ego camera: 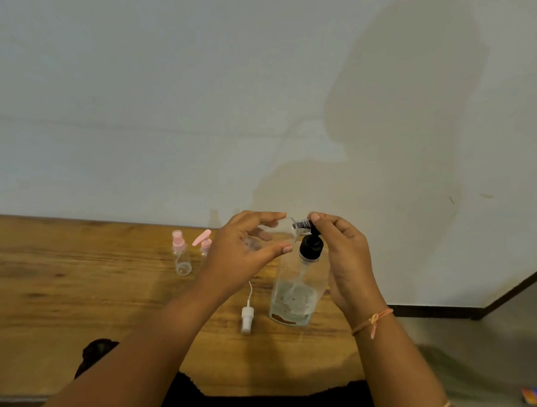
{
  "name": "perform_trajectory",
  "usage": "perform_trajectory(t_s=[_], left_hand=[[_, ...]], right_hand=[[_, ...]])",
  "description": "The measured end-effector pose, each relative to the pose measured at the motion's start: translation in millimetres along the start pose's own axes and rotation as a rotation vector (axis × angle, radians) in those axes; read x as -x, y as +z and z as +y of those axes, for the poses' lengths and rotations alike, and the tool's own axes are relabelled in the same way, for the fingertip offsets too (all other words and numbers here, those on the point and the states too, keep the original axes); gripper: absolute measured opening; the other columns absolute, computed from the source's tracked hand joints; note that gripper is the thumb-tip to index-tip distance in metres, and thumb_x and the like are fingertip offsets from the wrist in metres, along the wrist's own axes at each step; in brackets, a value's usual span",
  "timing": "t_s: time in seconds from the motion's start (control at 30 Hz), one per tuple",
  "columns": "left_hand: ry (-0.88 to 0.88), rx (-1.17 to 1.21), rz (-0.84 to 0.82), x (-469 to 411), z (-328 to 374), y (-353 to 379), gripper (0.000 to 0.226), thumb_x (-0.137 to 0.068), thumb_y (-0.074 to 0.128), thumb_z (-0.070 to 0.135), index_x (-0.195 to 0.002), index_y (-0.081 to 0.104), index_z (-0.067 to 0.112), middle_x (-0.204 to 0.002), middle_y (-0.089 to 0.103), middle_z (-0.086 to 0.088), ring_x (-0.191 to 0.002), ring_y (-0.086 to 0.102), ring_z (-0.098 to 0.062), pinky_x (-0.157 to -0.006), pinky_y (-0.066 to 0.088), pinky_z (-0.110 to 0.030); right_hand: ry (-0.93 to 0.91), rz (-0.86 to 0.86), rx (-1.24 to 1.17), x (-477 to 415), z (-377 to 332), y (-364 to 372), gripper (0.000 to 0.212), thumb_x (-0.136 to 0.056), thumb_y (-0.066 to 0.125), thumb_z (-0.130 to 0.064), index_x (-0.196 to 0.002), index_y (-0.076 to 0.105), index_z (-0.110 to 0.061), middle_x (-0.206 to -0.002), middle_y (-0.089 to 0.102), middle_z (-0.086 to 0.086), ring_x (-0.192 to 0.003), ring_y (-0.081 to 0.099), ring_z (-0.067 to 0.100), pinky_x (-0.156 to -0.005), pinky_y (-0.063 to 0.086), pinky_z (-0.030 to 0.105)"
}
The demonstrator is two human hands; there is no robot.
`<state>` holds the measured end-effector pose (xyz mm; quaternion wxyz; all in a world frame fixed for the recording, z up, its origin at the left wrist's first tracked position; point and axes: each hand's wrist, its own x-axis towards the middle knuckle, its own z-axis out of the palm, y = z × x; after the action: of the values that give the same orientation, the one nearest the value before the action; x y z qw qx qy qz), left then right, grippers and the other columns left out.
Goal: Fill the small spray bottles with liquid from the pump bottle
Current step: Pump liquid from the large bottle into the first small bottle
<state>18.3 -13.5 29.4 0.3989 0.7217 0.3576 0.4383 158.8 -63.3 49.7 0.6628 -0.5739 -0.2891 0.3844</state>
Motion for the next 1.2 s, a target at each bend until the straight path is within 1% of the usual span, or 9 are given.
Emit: perform_trajectory(t_s=[0.17, 0.4, 0.53, 0.67, 0.8, 0.87, 0.93, 1.03, 1.2], left_hand=[[0.006, 0.001, 0.007, 0, 2, 1, 0.044, -0.067, 0.079, 0.029, -0.104, 0.061, 0.042, -0.104, 0.06, 0.016, -0.091, 0.059, 0.003, -0.079, 0.05, -0.012], [-0.042, 0.015, -0.037, 1, -2, -2, 0.045, -0.065, 0.08, 0.03, -0.1, 0.059, 0.047, -0.105, 0.061, 0.015, -0.091, 0.062, 0.0, -0.078, 0.053, -0.015], [-0.055, 0.053, -0.031, 2, -2, 0, 0.045, -0.063, 0.08, 0.03, -0.099, 0.06, 0.046, -0.106, 0.061, 0.013, -0.095, 0.062, -0.005, -0.079, 0.054, -0.018], [-0.033, 0.088, -0.002, 1, 4, 1, 0.044, -0.06, 0.078, 0.033, -0.1, 0.062, 0.04, -0.11, 0.058, 0.007, -0.093, 0.059, 0.006, -0.077, 0.049, -0.01], [-0.012, 0.044, 0.009, 1, 6, 2, 0.045, -0.066, 0.081, 0.018, -0.099, 0.06, 0.04, -0.112, 0.054, 0.007, -0.089, 0.054, 0.018, -0.07, 0.043, 0.0], [-0.03, 0.071, -0.003, 2, 5, 2, 0.045, -0.065, 0.081, 0.021, -0.099, 0.06, 0.042, -0.113, 0.057, 0.008, -0.092, 0.056, 0.014, -0.073, 0.046, -0.004], [-0.065, 0.122, -0.031, 2, 1, 1, 0.044, -0.059, 0.081, 0.033, -0.098, 0.063, 0.043, -0.112, 0.063, 0.01, -0.099, 0.061, 0.002, -0.081, 0.053, -0.017], [-0.085, 0.149, -0.059, 2, -3, 0, 0.047, -0.051, 0.085, 0.046, -0.093, 0.065, 0.048, -0.109, 0.067, 0.011, -0.103, 0.063, -0.005, -0.086, 0.054, -0.031], [-0.089, 0.12, -0.06, 1, -1, 1, 0.044, -0.054, 0.079, 0.038, -0.095, 0.064, 0.043, -0.107, 0.067, 0.012, -0.101, 0.063, -0.001, -0.09, 0.054, -0.034]], right_hand=[[0.009, 0.024, 0.044, 5, -1, 8, 0.02, -0.091, 0.057, -0.022, -0.076, 0.07, -0.018, -0.085, 0.068, 0.001, -0.084, 0.058, 0.013, -0.072, 0.045, 0.023], [0.088, -0.014, 0.174, 4, 3, 1, 0.02, -0.091, 0.055, -0.035, -0.084, 0.067, -0.022, -0.086, 0.065, -0.005, -0.079, 0.057, 0.005, -0.066, 0.043, 0.022], [0.1, -0.019, 0.183, 6, 3, 4, 0.029, -0.091, 0.054, -0.039, -0.09, 0.071, -0.015, -0.095, 0.07, 0.006, -0.09, 0.06, 0.017, -0.07, 0.044, 0.027], [0.118, -0.016, 0.206, 9, 3, 6, 0.046, -0.09, 0.05, -0.047, -0.097, 0.069, -0.005, -0.107, 0.065, 0.022, -0.085, 0.057, 0.019, -0.072, 0.043, 0.03], [0.116, -0.046, 0.25, 9, 0, 3, 0.038, -0.09, 0.047, -0.051, -0.085, 0.07, -0.021, -0.095, 0.069, 0.011, -0.083, 0.058, 0.014, -0.072, 0.043, 0.03], [0.141, -0.09, 0.252, 10, 1, 1, 0.033, -0.09, 0.045, -0.053, -0.087, 0.068, -0.029, -0.092, 0.068, -0.003, -0.083, 0.056, 0.004, -0.07, 0.041, 0.027], [0.169, -0.123, 0.229, 13, 2, -1, 0.027, -0.09, 0.045, -0.053, -0.085, 0.063, -0.035, -0.087, 0.063, -0.014, -0.084, 0.053, 0.0, -0.077, 0.038, 0.031], [0.191, -0.127, 0.212, 13, 4, -2, 0.027, -0.088, 0.048, -0.053, -0.091, 0.065, -0.032, -0.1, 0.066, -0.007, -0.102, 0.056, 0.013, -0.095, 0.039, 0.038], [0.16, -0.088, 0.228, 9, 5, 1, 0.03, -0.091, 0.049, -0.045, -0.085, 0.07, -0.024, -0.094, 0.07, -0.001, -0.096, 0.059, 0.016, -0.091, 0.043, 0.037]])
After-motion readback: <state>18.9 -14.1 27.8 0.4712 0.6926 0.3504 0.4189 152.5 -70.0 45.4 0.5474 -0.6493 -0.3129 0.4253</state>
